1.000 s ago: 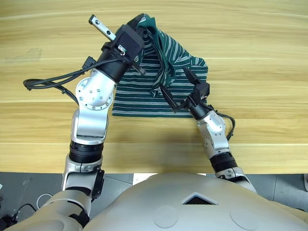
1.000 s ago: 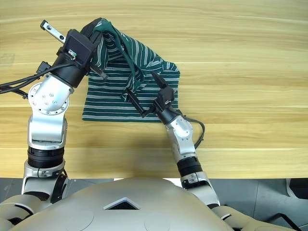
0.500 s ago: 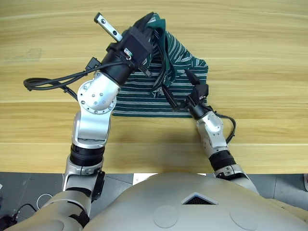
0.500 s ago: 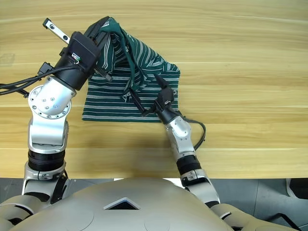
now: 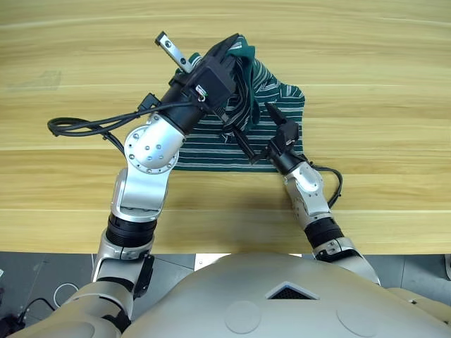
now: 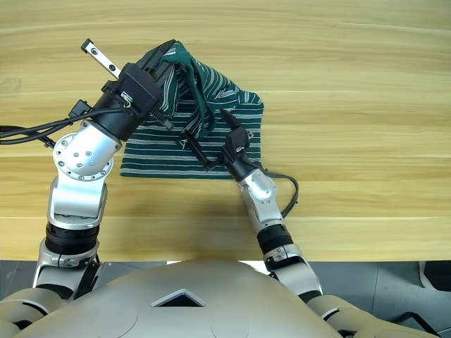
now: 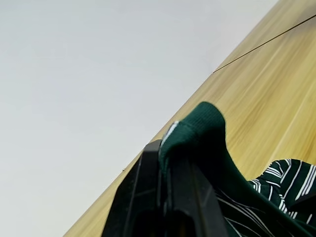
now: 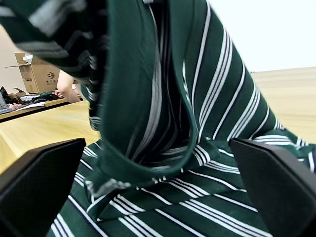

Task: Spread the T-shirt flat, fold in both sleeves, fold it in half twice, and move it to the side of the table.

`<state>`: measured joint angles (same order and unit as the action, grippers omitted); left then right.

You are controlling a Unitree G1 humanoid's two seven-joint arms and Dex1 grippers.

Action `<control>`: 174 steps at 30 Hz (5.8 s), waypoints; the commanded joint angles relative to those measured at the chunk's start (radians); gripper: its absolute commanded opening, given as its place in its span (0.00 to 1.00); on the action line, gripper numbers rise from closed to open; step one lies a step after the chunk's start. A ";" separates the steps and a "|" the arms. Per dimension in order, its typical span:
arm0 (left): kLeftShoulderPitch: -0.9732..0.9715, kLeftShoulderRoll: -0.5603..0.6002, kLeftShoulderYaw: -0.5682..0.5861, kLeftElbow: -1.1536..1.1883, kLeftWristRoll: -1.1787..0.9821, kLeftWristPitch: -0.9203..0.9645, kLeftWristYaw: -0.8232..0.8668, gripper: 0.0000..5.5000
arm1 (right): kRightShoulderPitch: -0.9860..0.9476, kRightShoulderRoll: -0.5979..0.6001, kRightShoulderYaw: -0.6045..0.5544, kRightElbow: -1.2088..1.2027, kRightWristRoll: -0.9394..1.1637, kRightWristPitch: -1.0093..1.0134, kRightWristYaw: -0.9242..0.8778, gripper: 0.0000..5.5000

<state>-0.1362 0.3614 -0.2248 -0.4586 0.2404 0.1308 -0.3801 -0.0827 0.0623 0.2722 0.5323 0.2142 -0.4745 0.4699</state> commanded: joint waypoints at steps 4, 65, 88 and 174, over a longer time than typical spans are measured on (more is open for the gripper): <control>-0.021 0.012 0.007 -0.055 0.000 0.010 -0.024 0.00 | -0.043 0.138 0.005 0.060 0.002 -0.023 -0.025 0.98; -0.585 0.409 0.133 0.257 -0.161 0.086 -0.514 0.00 | -0.778 -0.880 -0.180 -0.275 -0.035 0.241 0.771 0.00; -1.551 0.125 -0.236 1.750 0.335 -0.330 0.148 0.00 | -1.496 -0.637 0.051 0.797 -0.647 0.106 -0.336 0.00; -0.118 0.413 -0.046 0.482 0.331 -0.656 -0.189 0.98 | 0.045 -0.838 -0.010 -0.511 -0.048 0.340 0.930 0.54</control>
<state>-0.2015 0.7952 -0.2891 -0.0539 0.5384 -0.5066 -0.6422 -0.0413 -0.7460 0.2469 0.0468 0.1720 -0.1226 1.3751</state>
